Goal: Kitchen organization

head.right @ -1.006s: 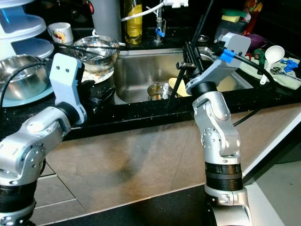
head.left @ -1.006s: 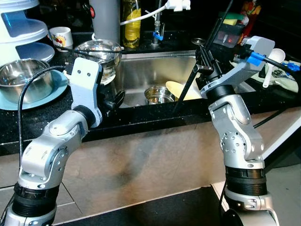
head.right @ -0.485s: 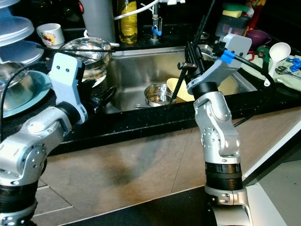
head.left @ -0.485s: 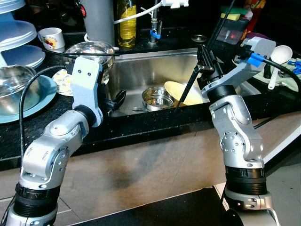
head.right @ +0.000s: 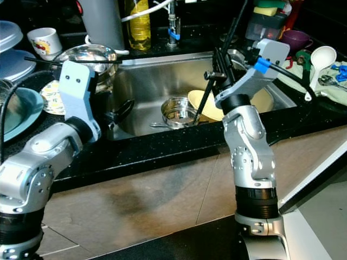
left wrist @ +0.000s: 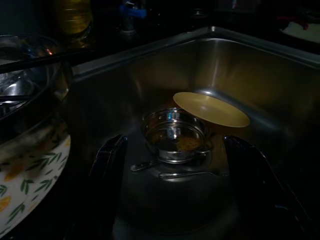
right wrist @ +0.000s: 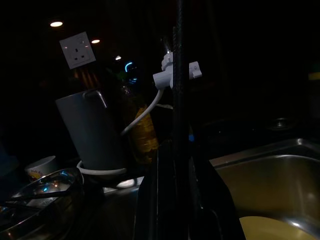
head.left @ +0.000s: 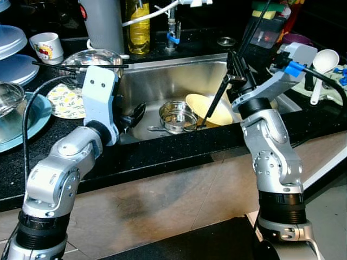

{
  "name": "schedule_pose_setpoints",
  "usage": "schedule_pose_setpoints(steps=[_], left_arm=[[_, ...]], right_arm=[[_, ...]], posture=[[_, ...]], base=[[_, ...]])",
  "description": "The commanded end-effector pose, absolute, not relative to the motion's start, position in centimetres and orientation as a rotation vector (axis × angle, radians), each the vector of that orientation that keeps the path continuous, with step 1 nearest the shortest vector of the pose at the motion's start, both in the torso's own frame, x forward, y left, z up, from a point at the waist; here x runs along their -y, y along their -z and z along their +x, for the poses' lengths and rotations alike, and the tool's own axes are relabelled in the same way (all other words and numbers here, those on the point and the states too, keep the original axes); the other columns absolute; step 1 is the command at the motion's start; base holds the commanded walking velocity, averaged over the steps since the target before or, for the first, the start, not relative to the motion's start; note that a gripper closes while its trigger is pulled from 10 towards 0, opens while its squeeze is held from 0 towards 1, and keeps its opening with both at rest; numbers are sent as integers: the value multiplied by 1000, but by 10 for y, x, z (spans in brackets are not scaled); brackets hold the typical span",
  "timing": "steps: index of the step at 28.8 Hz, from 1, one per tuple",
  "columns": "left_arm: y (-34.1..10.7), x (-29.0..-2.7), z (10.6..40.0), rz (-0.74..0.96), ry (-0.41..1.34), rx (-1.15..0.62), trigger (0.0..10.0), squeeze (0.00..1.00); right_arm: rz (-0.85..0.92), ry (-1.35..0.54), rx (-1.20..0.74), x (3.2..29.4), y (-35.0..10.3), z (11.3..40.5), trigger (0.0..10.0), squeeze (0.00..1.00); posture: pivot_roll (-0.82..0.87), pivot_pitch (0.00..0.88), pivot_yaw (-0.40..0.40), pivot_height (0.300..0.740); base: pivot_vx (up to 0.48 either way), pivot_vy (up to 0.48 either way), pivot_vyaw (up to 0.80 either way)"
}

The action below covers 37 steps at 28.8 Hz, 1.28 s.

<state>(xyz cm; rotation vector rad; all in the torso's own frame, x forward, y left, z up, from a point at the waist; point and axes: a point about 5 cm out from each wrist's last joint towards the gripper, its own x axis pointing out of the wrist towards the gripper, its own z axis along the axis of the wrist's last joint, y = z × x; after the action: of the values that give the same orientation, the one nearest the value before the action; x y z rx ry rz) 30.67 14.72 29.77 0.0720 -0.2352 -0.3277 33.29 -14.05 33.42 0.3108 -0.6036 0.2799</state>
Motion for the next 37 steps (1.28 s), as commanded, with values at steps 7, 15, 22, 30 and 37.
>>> schedule_pose_setpoints(steps=[7, 15, 22, 30, 37], left_arm=[[-298, -148, 307, 62, 326, 238, 10000, 0], [-299, -149, 307, 61, 327, 242, 10000, 0], [-299, -147, 306, 58, 334, 249, 10000, 0], [-299, -147, 306, 48, 333, 252, 10000, 0], [-299, -148, 306, 46, 326, 248, 10000, 0]], right_arm=[[315, -274, 625, 142, -336, 332, 10000, 0], [317, -275, 625, 142, -336, 333, 10000, 0], [317, -276, 623, 142, -335, 333, 10000, 0], [318, -279, 621, 141, -335, 332, 10000, 0], [320, -281, 622, 141, -334, 332, 10000, 0]], posture=[[-32, 145, -45, 740], [-32, 145, -45, 740], [-33, 144, -45, 740], [-32, 143, -45, 740], [-32, 137, -44, 740]], base=[[282, 0, 0], [288, 0, 0], [151, 0, 0], [0, 0, 0], [0, 0, 0]])
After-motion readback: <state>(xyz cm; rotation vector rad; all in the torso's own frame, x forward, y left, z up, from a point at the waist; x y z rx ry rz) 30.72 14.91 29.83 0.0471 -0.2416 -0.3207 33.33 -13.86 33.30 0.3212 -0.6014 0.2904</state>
